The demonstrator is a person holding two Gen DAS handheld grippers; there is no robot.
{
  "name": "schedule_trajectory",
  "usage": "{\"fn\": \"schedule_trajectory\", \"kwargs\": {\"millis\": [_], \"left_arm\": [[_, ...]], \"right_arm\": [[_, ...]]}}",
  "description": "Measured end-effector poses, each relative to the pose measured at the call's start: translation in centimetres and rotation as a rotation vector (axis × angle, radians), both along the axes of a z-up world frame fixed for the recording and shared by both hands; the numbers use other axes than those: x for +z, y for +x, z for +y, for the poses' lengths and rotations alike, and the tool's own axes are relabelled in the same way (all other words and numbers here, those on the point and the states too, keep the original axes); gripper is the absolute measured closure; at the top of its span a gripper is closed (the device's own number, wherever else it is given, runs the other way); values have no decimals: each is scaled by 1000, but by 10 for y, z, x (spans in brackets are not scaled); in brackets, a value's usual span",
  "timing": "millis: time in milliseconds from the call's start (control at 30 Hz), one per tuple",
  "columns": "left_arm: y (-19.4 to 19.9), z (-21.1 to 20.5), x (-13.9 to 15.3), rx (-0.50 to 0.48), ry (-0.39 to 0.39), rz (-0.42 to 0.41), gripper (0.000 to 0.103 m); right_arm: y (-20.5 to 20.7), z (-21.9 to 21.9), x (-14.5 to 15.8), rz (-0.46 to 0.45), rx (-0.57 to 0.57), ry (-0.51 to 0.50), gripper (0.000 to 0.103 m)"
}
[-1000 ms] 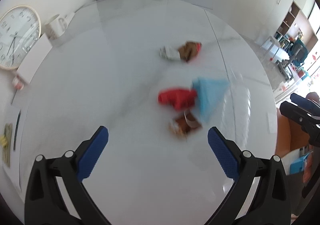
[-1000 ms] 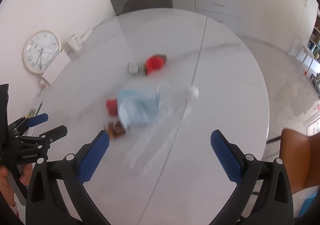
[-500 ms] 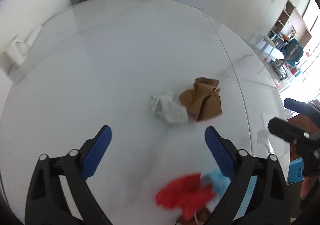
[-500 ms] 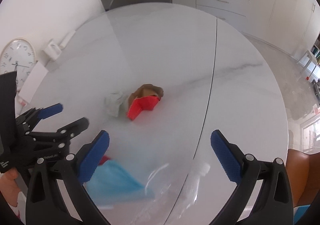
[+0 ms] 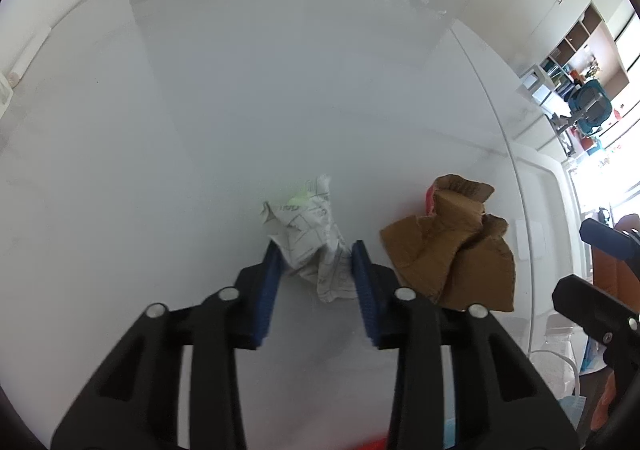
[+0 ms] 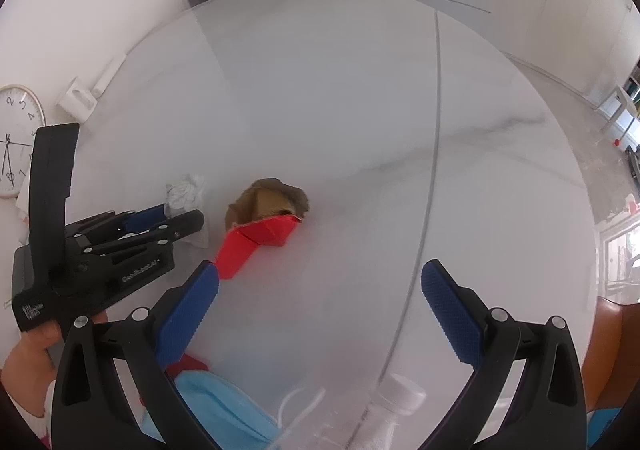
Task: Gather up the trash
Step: 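Grasp the white crumpled paper with the left tool while the right tool grasps the brown paper bag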
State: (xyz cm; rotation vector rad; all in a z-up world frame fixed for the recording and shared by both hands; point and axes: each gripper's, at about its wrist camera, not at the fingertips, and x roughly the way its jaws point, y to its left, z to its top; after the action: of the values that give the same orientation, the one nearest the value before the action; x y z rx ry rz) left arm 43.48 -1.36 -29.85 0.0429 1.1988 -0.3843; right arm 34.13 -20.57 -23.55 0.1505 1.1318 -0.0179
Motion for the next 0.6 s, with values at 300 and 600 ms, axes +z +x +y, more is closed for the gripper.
{"fn": "schedule_trajectory", "kwargs": {"millis": [300, 600], "left_arm": [[-10, 25, 6, 14, -34, -21, 77], [-9, 42, 30, 11, -36, -83, 77]], "right_arm": [[17, 23, -9, 31, -45, 64, 2], [32, 33, -22, 80, -251, 108, 2]]}}
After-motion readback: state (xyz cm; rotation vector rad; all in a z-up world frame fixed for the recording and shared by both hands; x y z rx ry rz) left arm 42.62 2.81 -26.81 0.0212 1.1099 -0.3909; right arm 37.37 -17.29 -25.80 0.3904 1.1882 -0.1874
